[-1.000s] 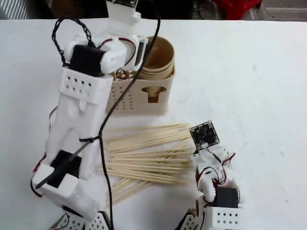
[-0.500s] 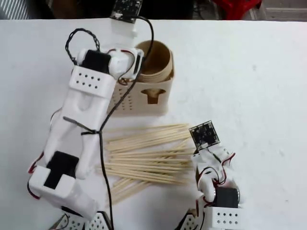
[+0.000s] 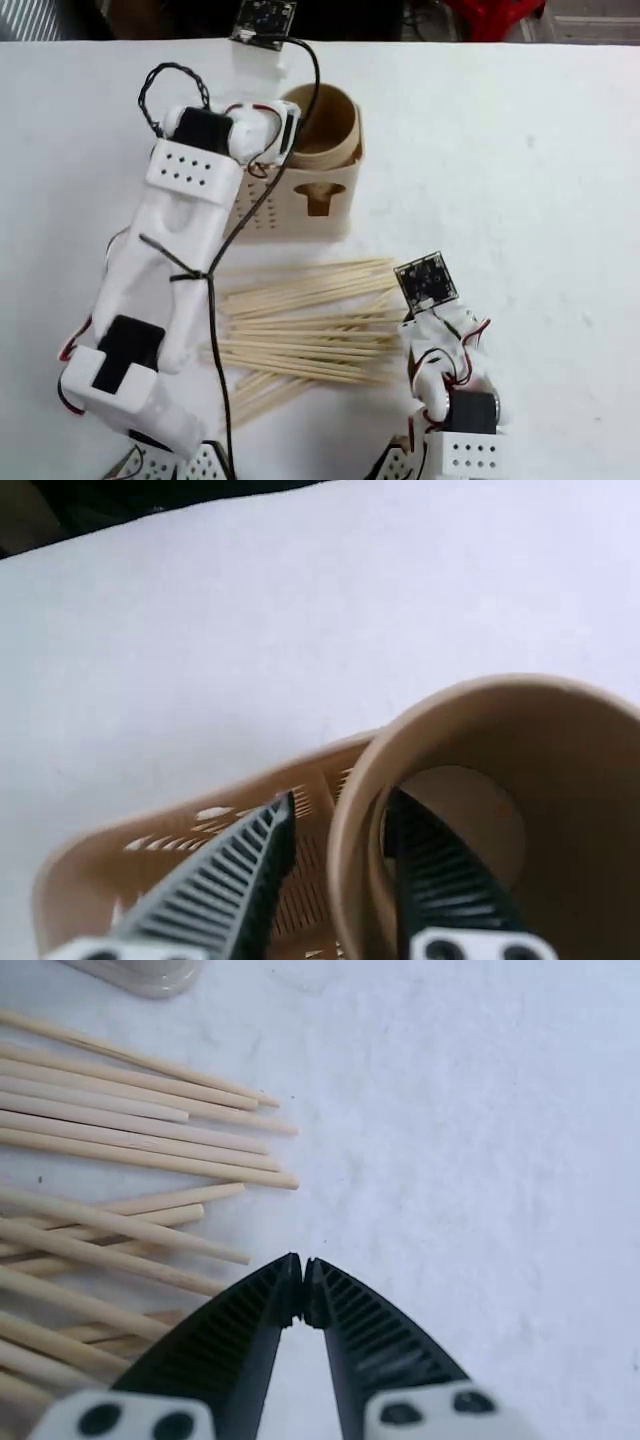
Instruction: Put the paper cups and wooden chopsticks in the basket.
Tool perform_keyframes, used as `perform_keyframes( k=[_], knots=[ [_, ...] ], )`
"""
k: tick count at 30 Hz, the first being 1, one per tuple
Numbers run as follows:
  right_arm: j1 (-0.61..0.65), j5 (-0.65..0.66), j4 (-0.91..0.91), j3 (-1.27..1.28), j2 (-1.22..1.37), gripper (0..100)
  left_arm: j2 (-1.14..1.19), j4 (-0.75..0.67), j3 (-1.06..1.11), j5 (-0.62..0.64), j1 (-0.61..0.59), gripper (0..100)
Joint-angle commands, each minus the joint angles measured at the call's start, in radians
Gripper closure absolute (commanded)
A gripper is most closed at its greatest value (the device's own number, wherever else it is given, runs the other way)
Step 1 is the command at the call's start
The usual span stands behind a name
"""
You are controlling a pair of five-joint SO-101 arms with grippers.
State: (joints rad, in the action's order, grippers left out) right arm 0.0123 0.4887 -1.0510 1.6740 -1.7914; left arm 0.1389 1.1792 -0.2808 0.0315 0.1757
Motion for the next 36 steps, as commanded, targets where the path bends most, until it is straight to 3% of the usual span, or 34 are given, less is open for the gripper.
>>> perform_keyframes(
  k=[1,8,11,15,18,25,29,36],
  knots=[
    [0.007,0.009,0.022,0.008,-0.01,98.1,-0.056,0.126,-0.235,0.002,-0.01,84],
    [0.007,0.009,0.022,0.008,-0.01,98.1,-0.07,0.307,-0.585,0.002,-0.019,84],
    [0.007,0.009,0.022,0.008,-0.012,98.1,-0.067,0.394,-0.647,0.011,-0.085,84],
    [0.005,0.009,0.022,0.006,-0.012,98.1,-0.067,0.485,-0.646,0.117,-0.268,84],
    [0.005,0.081,0.021,0.006,-0.012,98.1,-0.065,0.575,-0.644,0.158,-0.403,84],
    [0.005,0.157,0.016,0.006,-0.01,98.1,-0.068,0.6,-0.341,0.1,-0.47,84],
    [0.005,0.16,0.015,0.006,-0.01,98.1,-0.073,0.437,-0.043,0.104,-0.47,83],
    [0.005,0.16,-0.002,-0.009,-0.008,97.3,-0.071,-0.089,0.494,0.192,-0.464,83]
  ],
)
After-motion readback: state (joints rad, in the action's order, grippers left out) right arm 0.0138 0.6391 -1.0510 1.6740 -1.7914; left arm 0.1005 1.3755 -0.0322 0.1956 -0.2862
